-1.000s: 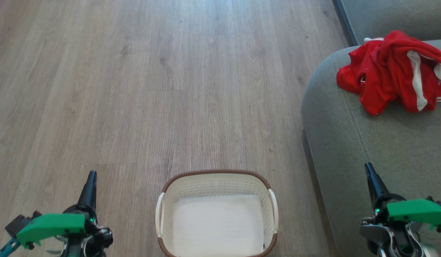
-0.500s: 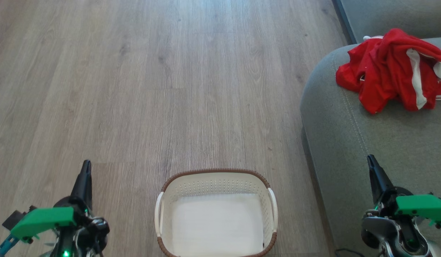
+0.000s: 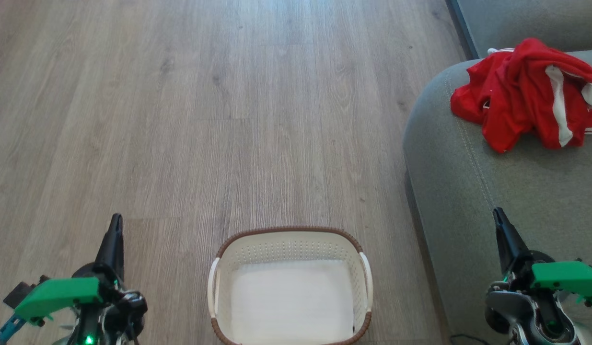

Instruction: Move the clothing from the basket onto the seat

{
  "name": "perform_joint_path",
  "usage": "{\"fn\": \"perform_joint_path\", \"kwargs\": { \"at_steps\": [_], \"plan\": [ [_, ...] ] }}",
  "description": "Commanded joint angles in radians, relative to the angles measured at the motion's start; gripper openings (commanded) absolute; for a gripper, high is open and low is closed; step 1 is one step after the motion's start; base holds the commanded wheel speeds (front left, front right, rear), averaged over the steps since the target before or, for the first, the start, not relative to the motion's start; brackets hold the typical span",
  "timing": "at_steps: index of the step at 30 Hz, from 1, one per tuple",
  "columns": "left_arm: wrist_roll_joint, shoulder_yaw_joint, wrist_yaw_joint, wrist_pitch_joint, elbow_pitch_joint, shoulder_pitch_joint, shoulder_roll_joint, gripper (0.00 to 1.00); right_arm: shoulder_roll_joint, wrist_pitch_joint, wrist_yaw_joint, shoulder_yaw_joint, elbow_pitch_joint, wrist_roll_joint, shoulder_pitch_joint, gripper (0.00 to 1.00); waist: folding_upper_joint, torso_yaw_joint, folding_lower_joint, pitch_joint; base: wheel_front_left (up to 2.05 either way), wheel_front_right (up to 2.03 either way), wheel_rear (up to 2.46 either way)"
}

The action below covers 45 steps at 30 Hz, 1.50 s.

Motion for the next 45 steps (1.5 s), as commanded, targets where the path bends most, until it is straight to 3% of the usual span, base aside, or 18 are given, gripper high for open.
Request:
{"fn": "perform_joint_path", "kwargs": {
  "at_steps": [1,45],
  "plan": [
    [-0.002,0.035,-0.007,0.005,-0.027,-0.05,0.006,0.0,-0.004,0.007,0.0,0.017,-0.04,0.006,-0.052,0.0,0.0,0.0,0.0,0.0,0.0,0.0,0.0],
    [0.001,0.037,-0.007,0.008,-0.027,-0.05,0.004,0.0,-0.004,0.007,0.0,0.017,-0.04,0.006,-0.052,0.0,0.0,0.0,0.0,0.0,0.0,0.0,0.0]
  ]
}}
